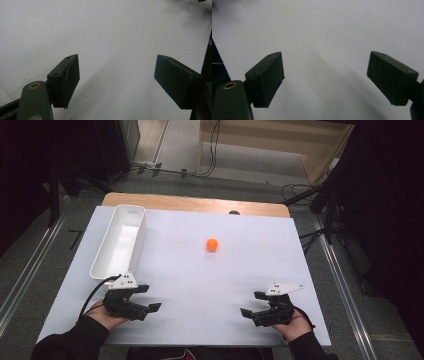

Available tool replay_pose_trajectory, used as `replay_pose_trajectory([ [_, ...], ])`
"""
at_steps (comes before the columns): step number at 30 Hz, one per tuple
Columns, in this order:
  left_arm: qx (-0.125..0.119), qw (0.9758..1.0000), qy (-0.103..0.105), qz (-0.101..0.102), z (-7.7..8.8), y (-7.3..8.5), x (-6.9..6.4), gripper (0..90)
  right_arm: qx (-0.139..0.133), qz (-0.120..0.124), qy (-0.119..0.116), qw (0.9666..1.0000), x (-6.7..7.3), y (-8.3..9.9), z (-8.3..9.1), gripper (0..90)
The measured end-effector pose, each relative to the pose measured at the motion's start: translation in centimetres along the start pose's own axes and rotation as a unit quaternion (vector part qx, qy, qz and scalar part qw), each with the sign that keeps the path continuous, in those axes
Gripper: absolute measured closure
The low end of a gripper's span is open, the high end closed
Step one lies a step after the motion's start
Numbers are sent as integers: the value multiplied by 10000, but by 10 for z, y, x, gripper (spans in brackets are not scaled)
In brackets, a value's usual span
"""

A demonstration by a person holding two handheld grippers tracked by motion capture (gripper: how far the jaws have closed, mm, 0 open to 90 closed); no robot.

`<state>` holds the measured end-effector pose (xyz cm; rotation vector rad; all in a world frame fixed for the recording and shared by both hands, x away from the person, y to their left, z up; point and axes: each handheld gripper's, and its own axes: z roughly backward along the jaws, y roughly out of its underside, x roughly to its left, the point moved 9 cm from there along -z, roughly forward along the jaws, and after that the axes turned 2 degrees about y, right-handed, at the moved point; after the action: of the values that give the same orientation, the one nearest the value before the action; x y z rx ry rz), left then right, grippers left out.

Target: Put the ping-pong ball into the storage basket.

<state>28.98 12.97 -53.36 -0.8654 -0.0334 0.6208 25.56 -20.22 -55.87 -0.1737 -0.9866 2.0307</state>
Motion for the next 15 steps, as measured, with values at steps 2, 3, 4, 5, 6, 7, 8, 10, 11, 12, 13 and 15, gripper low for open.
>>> replay_pose_trajectory([
  [2,-2,10000,5,7,0,0,0,208,2,17,11,10000,0,0,0,129],
  [3,2,10000,-7,2,0,0,0,208,-1,24,12,10000,0,0,0,129],
  [4,2,10000,-7,2,0,0,0,208,-1,24,12,10000,0,0,0,129],
  [5,14,10000,3,19,0,0,0,208,-1,8,-8,10000,0,0,0,129],
  [6,14,10000,3,19,0,0,0,208,-1,8,-8,10000,0,0,0,129],
  [7,4,10000,1,26,0,1,1,208,-23,30,-37,10000,0,-1,0,129],
  [8,4,10000,1,26,0,1,1,208,-23,30,-37,10000,0,-1,0,129],
  [10,-19,10000,-34,62,1,1,2,208,-52,12,-105,9999,2,-3,-1,129],
  [11,-17,10000,-46,59,1,1,2,208,-70,-1,-140,9999,3,-4,-1,129],
  [12,-37,10000,-37,65,1,-1,2,208,-99,17,-158,9998,3,-4,-2,129],
  [13,-58,9999,-21,81,1,-2,1,208,-94,33,-160,9998,3,-4,-2,129],
  [15,-68,9999,-6,85,-1,-4,1,208,-33,-18,-163,9999,4,-2,-2,129],
])
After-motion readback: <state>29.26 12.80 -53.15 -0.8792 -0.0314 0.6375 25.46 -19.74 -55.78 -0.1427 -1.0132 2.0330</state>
